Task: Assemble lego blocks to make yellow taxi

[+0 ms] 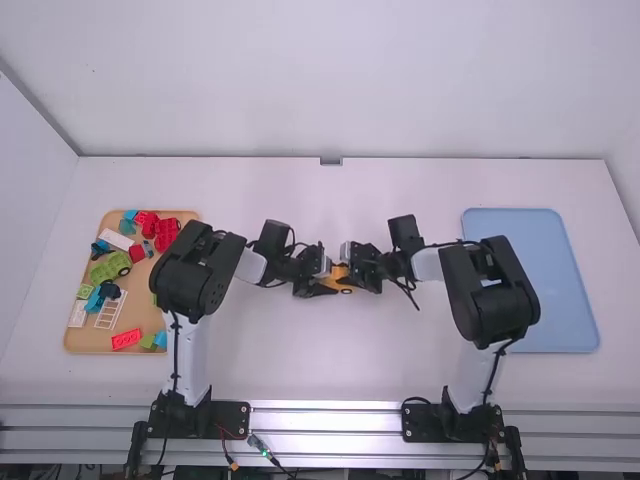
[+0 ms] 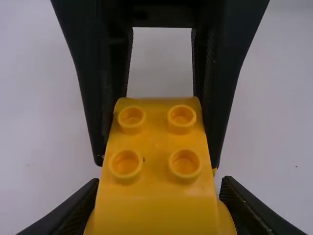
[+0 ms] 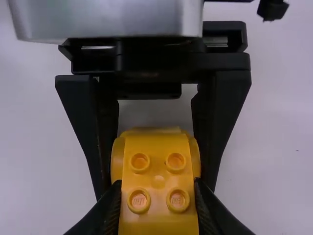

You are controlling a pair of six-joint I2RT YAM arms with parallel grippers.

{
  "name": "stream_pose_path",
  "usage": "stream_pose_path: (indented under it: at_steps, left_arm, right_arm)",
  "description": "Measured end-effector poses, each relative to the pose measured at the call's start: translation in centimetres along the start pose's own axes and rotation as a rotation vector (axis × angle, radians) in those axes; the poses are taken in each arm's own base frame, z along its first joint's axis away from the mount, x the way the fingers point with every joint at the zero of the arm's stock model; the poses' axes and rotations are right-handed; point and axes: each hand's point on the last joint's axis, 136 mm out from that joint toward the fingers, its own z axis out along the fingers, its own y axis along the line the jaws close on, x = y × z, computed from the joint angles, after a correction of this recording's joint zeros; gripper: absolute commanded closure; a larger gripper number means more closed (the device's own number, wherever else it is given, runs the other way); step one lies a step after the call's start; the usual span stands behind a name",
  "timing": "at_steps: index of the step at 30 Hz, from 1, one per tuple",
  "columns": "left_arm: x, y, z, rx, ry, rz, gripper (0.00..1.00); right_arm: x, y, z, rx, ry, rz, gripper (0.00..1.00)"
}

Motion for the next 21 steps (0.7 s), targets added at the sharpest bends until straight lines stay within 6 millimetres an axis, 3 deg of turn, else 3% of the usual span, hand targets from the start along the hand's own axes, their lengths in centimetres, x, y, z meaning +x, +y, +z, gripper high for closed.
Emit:
stream_pose_path:
  at_steps: [4,8,11,21]
  left_arm:
    - [0.0,0.1,-0.1,-0.004,0.001,0.0,0.76]
    - [0.1,0.2,-0.1,-0.009,0.006,-0.002,0.76]
    - [0.1,0.2,0.1,-0.008,0.008,-0.003,0.77]
    - [0.0,0.0,0.2,-0.003,0.008,-0.002,0.77]
  right_arm:
    - [-0.1,-0.1,0.0,0.005,-0.018,0.001,0.71]
    - [0.2,-0.4,-0.1,0.006,-0.04,0.023,0.62]
    - [0.9,-0.3,-0.1,0.001,-0.041,0.063,0.6]
    - [0.6,-0.6,-0.4,-0.006,-0.072,0.073,0.5]
